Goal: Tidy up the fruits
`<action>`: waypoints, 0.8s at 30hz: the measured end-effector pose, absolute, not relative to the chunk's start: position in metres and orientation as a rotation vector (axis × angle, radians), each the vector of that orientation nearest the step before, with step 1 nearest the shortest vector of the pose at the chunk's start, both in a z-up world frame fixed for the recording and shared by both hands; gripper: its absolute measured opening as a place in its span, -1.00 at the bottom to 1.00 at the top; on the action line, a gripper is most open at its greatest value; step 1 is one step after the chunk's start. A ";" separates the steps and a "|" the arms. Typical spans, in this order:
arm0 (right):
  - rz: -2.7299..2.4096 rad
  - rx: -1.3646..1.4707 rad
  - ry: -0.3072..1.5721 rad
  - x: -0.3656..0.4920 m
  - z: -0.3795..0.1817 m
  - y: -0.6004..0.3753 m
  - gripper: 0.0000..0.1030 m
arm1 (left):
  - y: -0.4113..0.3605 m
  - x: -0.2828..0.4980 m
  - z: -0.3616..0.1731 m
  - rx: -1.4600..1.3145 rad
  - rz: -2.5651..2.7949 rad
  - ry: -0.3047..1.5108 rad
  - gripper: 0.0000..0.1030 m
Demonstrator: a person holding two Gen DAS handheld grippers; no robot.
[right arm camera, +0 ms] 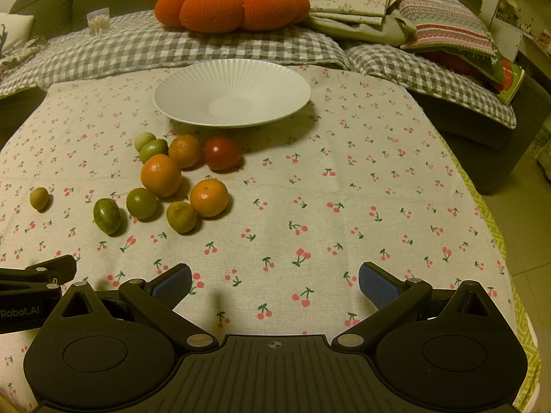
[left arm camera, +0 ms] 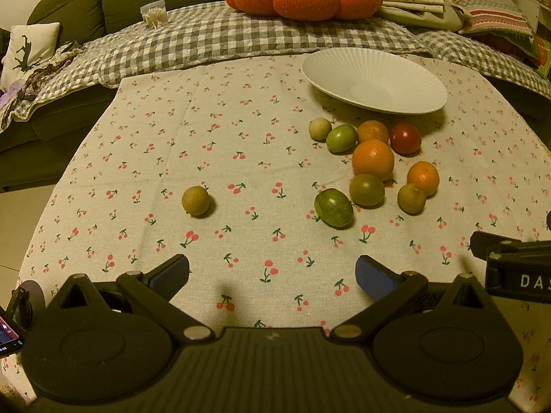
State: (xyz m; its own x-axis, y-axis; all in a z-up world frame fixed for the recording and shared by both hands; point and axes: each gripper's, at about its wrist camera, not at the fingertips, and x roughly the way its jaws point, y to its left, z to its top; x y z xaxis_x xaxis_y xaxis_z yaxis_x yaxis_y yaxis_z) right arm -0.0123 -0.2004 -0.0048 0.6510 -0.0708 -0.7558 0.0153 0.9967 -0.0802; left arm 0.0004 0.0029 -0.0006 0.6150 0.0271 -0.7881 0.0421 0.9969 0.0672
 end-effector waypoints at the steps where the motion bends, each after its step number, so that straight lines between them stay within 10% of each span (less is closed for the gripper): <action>1: -0.049 -0.069 0.860 -0.012 -0.005 -0.200 1.00 | 0.003 0.001 -0.002 0.086 -0.004 0.909 0.98; 24: 0.060 -0.058 0.863 0.026 -0.026 -0.213 1.00 | 0.006 0.030 -0.032 0.112 -0.190 0.889 0.94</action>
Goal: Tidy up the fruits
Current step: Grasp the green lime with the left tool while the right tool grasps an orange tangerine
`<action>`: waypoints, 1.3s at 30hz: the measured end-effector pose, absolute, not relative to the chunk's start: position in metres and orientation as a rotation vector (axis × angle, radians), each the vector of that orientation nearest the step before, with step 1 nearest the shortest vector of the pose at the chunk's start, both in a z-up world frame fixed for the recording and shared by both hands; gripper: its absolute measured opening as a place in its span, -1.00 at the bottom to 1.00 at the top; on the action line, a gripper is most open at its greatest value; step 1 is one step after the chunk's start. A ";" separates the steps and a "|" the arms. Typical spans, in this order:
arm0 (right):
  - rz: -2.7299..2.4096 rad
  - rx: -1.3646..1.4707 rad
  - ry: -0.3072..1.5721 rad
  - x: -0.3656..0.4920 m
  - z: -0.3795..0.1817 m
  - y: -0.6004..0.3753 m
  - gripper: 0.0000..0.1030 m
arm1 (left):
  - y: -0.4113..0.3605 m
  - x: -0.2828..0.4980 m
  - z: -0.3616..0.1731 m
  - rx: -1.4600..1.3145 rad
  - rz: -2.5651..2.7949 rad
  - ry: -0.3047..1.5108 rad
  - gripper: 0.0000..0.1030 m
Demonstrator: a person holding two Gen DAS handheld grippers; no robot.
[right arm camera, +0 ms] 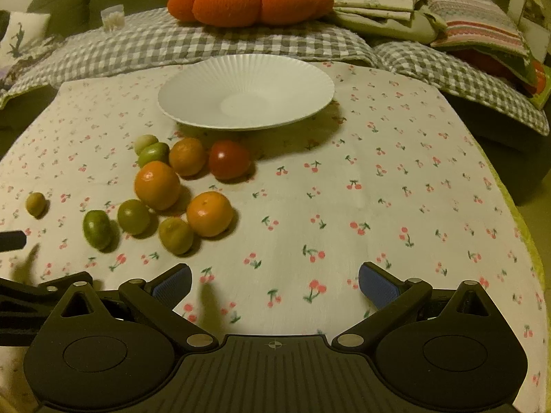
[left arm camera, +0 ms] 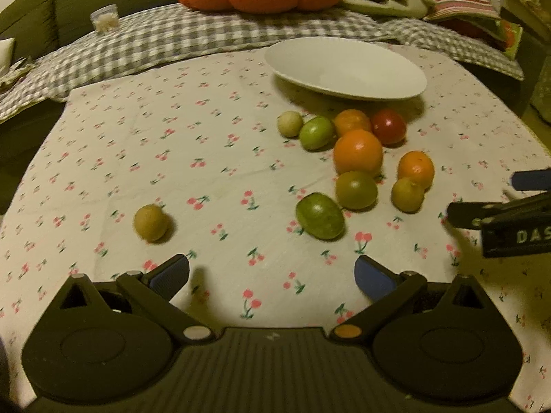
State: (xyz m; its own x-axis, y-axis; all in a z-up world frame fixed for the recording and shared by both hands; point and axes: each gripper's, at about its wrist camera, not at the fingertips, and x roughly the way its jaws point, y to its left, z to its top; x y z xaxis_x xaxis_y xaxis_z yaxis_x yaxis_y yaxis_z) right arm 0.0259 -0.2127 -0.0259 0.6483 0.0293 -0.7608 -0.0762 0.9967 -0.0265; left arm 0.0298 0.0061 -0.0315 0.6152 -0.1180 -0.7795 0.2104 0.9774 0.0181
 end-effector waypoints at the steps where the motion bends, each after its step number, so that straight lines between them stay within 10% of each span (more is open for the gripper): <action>1: 0.066 -0.067 0.859 0.028 -0.028 -0.213 1.00 | 0.005 0.031 -0.032 0.110 -0.203 0.887 0.92; 16: 0.147 -0.039 0.884 0.046 -0.039 -0.212 0.75 | 0.001 0.047 -0.032 0.085 -0.310 0.846 -0.03; 24: 0.188 -0.051 0.860 0.051 -0.034 -0.203 0.19 | 0.001 0.051 -0.030 0.060 -0.303 0.848 -0.45; 39: 0.262 -0.002 0.847 0.063 -0.031 -0.191 -0.24 | 0.003 0.054 -0.028 0.033 -0.307 0.847 -0.45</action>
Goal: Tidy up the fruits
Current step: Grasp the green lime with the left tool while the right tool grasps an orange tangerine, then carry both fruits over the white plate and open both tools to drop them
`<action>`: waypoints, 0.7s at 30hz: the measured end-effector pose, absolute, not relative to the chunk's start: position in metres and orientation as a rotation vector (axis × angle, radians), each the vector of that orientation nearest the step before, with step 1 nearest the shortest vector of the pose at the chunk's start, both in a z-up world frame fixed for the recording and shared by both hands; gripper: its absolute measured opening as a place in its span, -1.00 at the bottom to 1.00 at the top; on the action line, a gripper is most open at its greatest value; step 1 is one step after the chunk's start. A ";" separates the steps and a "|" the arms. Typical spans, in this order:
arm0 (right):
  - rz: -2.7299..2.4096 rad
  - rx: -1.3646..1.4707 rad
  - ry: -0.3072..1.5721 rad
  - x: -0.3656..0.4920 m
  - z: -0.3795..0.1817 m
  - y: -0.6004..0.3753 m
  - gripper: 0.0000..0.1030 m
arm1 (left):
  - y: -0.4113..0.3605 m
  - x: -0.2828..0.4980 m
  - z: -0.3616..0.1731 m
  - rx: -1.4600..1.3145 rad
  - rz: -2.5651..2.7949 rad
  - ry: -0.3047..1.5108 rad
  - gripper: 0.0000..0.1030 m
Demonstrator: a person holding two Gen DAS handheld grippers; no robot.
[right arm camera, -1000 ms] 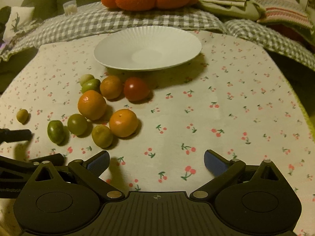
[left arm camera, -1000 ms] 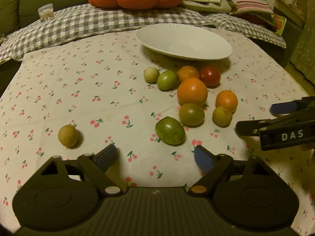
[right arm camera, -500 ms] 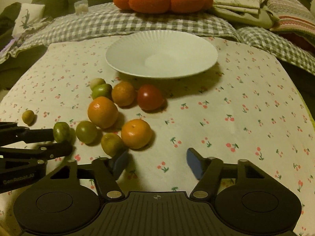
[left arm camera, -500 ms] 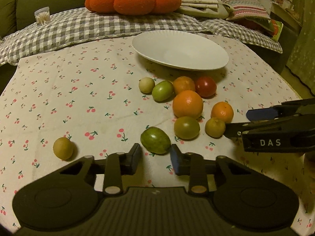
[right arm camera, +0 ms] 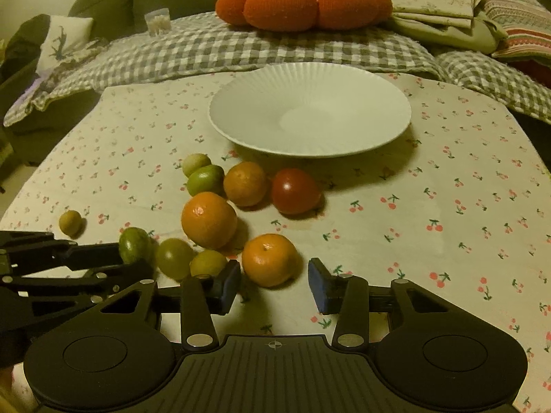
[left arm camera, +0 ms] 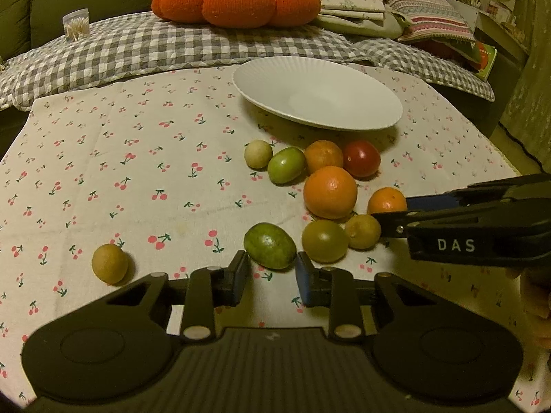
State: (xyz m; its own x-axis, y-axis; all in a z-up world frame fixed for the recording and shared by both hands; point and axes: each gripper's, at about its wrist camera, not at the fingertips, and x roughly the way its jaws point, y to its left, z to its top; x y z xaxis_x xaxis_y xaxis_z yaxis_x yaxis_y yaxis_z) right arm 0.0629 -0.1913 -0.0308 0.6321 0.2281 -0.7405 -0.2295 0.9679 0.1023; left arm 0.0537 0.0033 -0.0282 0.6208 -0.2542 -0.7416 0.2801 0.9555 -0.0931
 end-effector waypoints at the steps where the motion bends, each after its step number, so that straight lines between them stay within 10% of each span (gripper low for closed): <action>1: 0.266 0.000 0.849 0.064 -0.031 -0.191 -0.31 | 0.003 0.054 -0.028 0.030 -0.307 0.848 -0.45; 21: 0.249 0.022 0.823 0.063 -0.009 -0.198 -0.38 | -0.004 0.063 -0.011 -0.006 -0.297 0.823 -0.47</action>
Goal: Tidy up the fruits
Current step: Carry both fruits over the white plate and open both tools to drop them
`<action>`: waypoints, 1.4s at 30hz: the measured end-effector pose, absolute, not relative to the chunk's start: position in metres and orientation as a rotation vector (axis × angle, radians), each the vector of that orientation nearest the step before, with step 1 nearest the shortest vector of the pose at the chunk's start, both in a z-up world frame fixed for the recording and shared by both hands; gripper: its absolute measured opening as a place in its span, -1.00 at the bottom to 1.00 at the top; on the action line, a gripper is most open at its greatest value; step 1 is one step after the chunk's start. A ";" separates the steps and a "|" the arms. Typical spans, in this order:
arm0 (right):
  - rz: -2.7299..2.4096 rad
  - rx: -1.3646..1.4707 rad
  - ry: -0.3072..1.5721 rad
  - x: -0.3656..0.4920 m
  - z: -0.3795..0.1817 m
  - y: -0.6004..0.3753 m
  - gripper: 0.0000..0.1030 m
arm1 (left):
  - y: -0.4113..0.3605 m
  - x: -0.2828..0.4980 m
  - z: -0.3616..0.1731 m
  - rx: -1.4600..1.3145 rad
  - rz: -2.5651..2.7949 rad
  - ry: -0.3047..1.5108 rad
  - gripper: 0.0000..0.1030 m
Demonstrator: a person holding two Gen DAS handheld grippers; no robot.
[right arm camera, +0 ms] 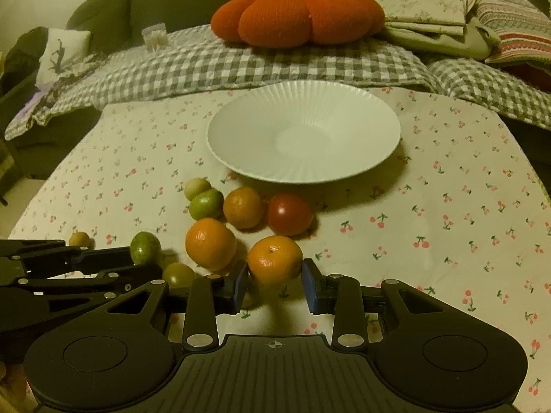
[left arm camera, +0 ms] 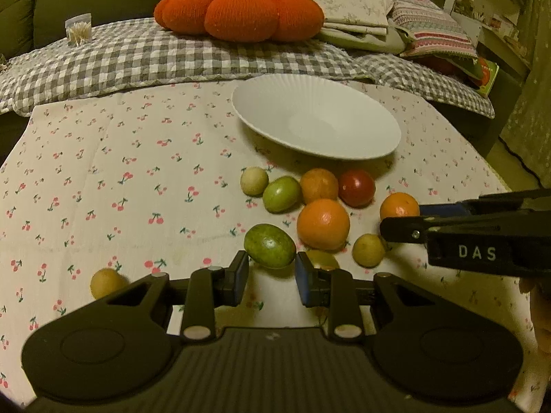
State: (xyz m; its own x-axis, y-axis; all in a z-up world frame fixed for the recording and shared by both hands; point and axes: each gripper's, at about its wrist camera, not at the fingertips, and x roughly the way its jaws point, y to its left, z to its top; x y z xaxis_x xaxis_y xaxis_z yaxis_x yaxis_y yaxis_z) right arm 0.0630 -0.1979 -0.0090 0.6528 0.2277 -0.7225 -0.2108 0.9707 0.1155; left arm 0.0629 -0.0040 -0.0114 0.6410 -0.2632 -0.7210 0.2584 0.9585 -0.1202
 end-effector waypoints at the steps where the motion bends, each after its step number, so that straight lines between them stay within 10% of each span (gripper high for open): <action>1: 0.249 0.021 0.820 0.063 -0.008 -0.198 -0.38 | -0.005 0.065 -0.010 -0.007 -0.299 0.818 -0.47; 42: 0.194 0.141 0.752 0.146 0.007 -0.238 -0.37 | -0.074 0.151 0.002 0.088 -0.361 0.726 -0.47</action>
